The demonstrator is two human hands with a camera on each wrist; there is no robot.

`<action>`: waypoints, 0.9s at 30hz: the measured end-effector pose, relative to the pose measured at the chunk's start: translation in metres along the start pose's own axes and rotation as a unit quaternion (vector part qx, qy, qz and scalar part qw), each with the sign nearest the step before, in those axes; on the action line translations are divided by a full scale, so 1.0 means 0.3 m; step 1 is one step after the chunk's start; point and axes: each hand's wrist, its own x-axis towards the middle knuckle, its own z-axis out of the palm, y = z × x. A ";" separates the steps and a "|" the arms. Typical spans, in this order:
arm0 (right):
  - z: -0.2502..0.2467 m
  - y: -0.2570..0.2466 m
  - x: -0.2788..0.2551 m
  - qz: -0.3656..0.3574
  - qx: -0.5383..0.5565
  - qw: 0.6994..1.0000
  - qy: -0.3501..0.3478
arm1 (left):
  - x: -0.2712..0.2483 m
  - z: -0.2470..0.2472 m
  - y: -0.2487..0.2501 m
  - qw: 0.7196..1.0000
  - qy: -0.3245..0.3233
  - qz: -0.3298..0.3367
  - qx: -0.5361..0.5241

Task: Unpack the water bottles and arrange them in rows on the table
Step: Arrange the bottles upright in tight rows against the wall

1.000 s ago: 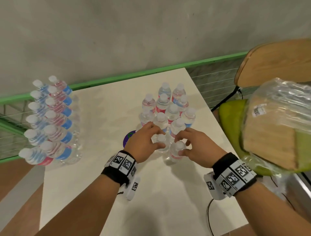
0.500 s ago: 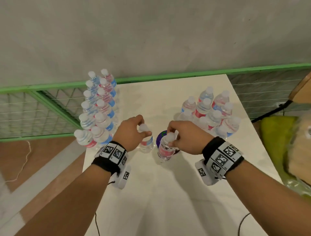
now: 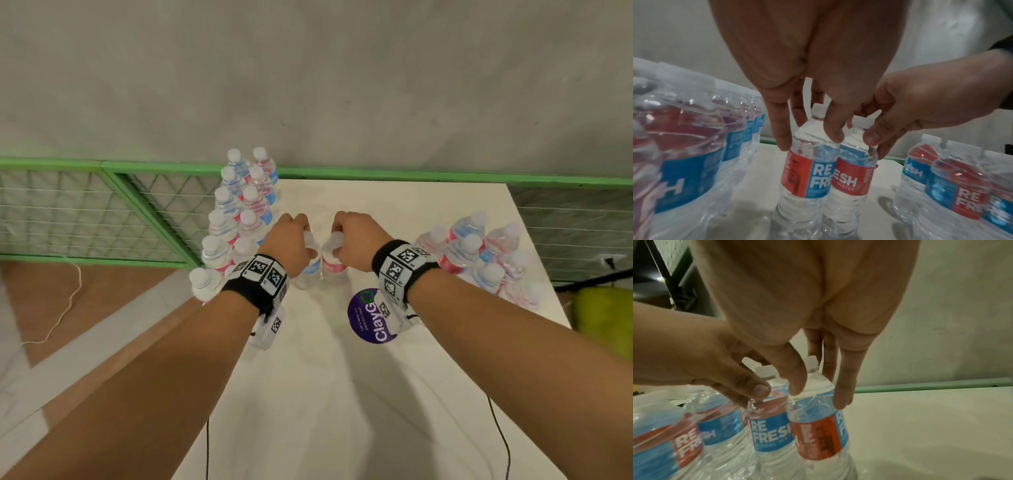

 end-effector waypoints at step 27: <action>-0.093 0.002 0.555 -0.008 0.004 0.997 0.081 | 0.521 -0.184 -0.097 0.997 0.051 -0.036 0.054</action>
